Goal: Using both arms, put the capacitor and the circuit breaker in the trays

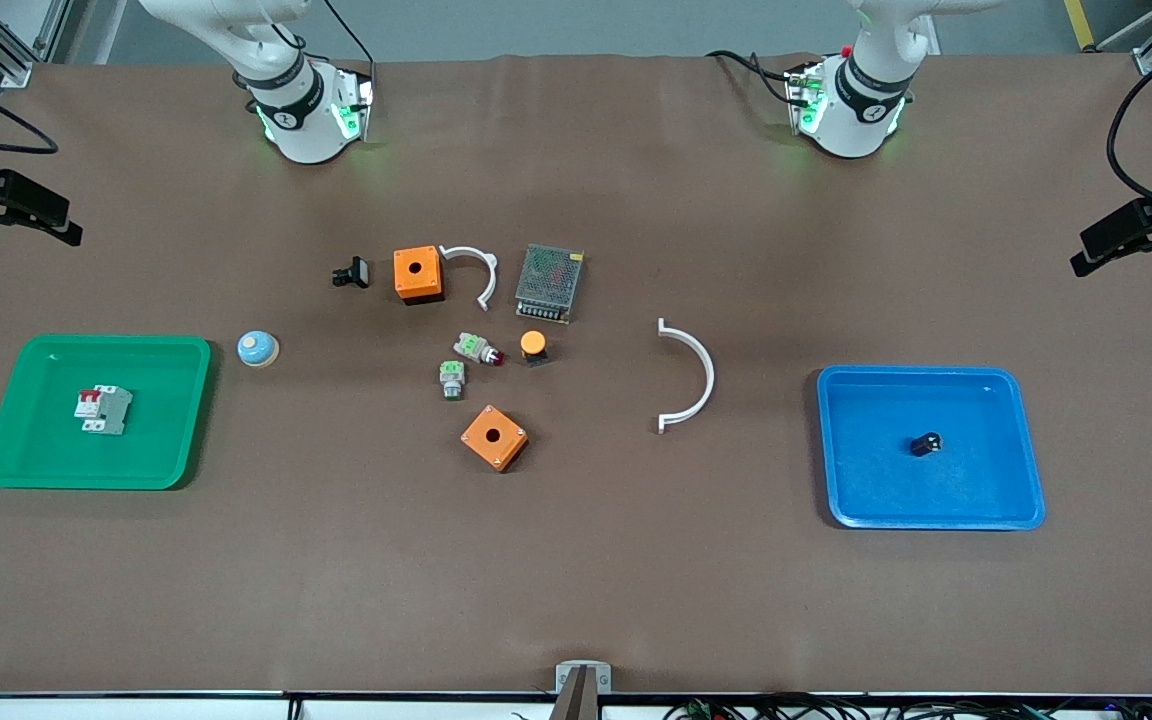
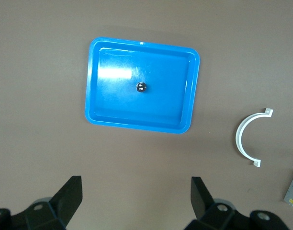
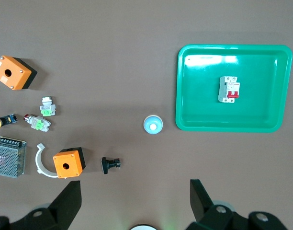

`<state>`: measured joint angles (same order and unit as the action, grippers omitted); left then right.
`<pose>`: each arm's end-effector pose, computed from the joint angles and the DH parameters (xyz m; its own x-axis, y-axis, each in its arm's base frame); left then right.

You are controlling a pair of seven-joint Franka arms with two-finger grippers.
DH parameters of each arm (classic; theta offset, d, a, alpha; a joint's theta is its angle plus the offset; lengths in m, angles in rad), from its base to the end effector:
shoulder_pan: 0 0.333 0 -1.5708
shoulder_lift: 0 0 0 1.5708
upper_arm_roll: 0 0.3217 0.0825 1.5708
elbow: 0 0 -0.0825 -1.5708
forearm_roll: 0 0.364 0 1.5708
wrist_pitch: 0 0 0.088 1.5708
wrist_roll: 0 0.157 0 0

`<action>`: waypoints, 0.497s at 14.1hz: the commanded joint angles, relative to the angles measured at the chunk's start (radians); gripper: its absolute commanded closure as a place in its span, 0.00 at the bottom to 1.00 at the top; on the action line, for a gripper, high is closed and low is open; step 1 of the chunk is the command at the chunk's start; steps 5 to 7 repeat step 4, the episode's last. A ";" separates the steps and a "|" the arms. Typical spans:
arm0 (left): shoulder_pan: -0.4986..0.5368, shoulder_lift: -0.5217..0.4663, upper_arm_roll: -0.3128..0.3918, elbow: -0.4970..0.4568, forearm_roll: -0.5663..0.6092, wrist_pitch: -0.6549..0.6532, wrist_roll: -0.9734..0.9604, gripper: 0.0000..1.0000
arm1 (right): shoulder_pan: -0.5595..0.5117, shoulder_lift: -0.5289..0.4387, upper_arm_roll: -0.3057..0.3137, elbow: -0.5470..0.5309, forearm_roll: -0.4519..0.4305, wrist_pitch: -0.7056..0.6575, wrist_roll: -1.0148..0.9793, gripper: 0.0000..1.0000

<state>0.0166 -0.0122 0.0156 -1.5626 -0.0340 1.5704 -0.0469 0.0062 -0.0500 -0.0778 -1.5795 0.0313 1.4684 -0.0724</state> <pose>0.5318 0.0118 0.5905 0.9967 0.0790 0.0184 0.0783 -0.9963 0.0351 0.5039 -0.0319 0.5938 0.9983 0.0044 -0.0584 0.0021 -0.9992 -0.0395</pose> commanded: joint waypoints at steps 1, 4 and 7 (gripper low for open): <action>-0.001 0.006 -0.006 0.024 -0.003 -0.020 0.024 0.00 | 0.009 -0.028 -0.008 -0.020 -0.004 0.016 0.003 0.00; -0.001 0.006 -0.006 0.026 -0.003 -0.020 0.022 0.00 | 0.017 -0.030 -0.003 -0.020 -0.040 0.023 0.003 0.00; -0.001 0.006 -0.006 0.026 -0.003 -0.020 0.022 0.00 | 0.017 -0.030 -0.003 -0.020 -0.040 0.023 0.003 0.00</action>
